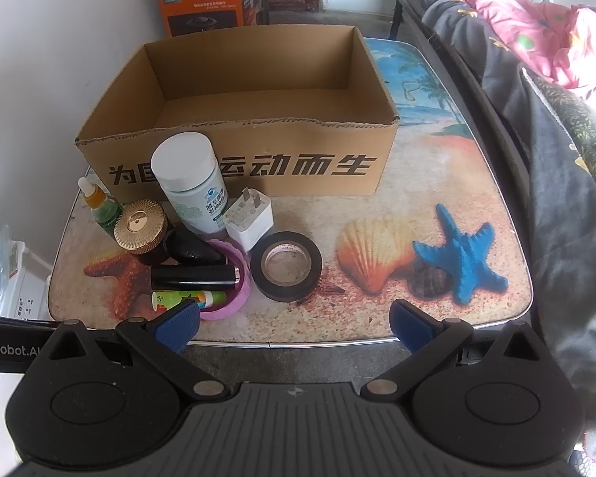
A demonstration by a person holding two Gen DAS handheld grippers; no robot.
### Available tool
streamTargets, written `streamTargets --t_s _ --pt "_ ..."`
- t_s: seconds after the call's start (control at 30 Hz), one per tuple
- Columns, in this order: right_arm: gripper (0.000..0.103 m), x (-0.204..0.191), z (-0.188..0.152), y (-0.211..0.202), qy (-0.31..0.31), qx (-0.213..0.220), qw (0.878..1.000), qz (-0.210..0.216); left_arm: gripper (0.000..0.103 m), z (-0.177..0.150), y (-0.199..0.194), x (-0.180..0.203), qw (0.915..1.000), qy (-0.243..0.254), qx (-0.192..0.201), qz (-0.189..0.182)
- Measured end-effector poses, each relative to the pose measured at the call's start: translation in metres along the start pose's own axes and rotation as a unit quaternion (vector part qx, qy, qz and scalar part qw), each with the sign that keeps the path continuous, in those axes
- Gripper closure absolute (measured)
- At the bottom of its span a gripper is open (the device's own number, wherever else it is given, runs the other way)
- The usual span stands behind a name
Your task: Organize rigid objects
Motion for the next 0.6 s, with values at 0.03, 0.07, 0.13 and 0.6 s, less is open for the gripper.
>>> streamTargets --t_s 0.03,0.07,0.13,0.6 --pt "0.0 0.0 0.0 0.0 0.001 0.001 1.0 -0.001 0.001 0.001 0.0 0.0 1.0 0.001 0.0 0.0" --pt "0.0 0.001 0.0 0.0 0.002 0.002 1.0 -0.001 0.001 0.001 0.0 0.001 1.0 0.002 0.001 0.001" --pt "0.0 0.002 0.001 -0.001 0.005 0.004 1.0 -0.002 0.001 0.0 0.0 0.003 1.0 0.003 0.001 0.0" --pt "0.0 0.014 0.012 -0.026 0.018 0.047 0.998 0.042 0.002 0.004 -0.007 0.001 0.9967 0.038 0.069 -0.02"
Point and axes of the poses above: each gripper's, at about its wrist camera, not at the fingertips, and y roughly the way its jaws point, x to its right, z to its top, the point moved 2 cm from there along y, roughly the way its jaws point, and after that the axes turned 14 degrees about y, right-handed, at the moved point
